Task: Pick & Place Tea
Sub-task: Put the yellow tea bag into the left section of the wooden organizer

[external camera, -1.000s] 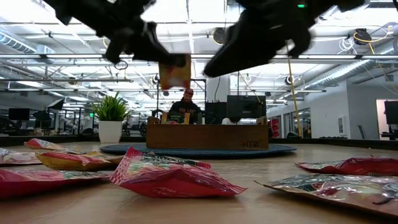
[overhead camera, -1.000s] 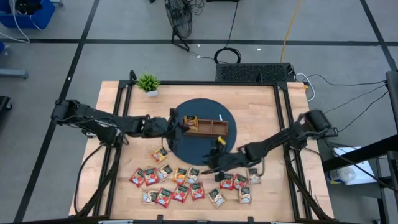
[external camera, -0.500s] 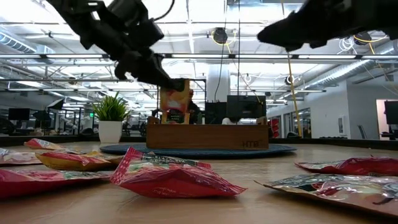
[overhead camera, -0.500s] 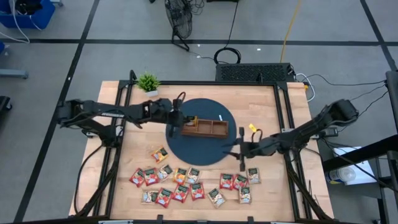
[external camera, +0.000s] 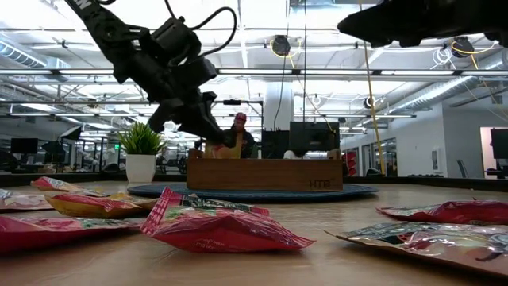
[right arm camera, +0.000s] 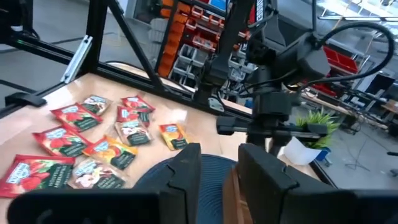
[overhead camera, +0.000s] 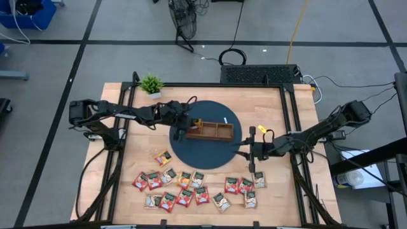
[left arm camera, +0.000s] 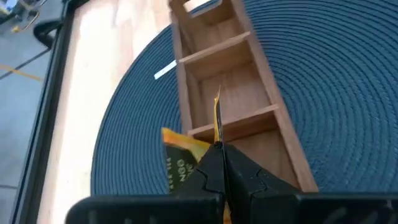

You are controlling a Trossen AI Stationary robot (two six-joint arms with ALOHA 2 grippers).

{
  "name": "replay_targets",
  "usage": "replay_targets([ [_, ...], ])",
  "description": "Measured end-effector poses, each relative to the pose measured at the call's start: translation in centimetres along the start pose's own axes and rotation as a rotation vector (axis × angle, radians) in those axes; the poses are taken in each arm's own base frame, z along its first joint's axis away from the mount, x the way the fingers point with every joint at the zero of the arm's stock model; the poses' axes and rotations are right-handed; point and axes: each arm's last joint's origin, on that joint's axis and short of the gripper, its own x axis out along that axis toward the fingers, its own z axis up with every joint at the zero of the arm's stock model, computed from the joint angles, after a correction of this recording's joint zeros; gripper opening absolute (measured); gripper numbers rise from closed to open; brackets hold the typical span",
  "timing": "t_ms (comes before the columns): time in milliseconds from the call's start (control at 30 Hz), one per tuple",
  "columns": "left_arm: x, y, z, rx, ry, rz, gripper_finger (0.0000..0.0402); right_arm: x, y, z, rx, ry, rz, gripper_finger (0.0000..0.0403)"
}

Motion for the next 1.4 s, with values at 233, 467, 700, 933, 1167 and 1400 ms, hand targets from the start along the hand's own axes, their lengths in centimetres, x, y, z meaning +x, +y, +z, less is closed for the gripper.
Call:
replay_targets([
  [233,0.0,0.2,-0.1,0.025,-0.007,-0.002,0.0001,0.3,-0.8,-0.3,0.023,0.013,-0.04,0.0098],
  [467,0.0,0.4,-0.2,-0.031,0.039,0.061,0.0034,0.3,-0.8,-0.5,0.045,0.029,-0.037,0.0098],
  [700,-0.1,0.6,-0.4,-0.032,0.096,0.145,0.0082,0.3,-0.8,-0.5,0.061,0.034,-0.035,0.0098],
  [933,-0.1,0.7,-0.2,-0.034,0.085,0.159,0.0097,0.3,-0.8,-0.5,0.06,0.037,-0.034,0.0098],
  [1167,-1.1,0.7,1.9,0.011,0.038,0.285,0.0098,0.3,-0.8,-0.5,0.06,0.038,-0.033,0.0098],
  [1400,-4.1,-1.9,6.5,0.02,0.252,0.403,0.0097,0.3,-0.7,-0.8,0.049,0.061,-0.025,0.0098],
])
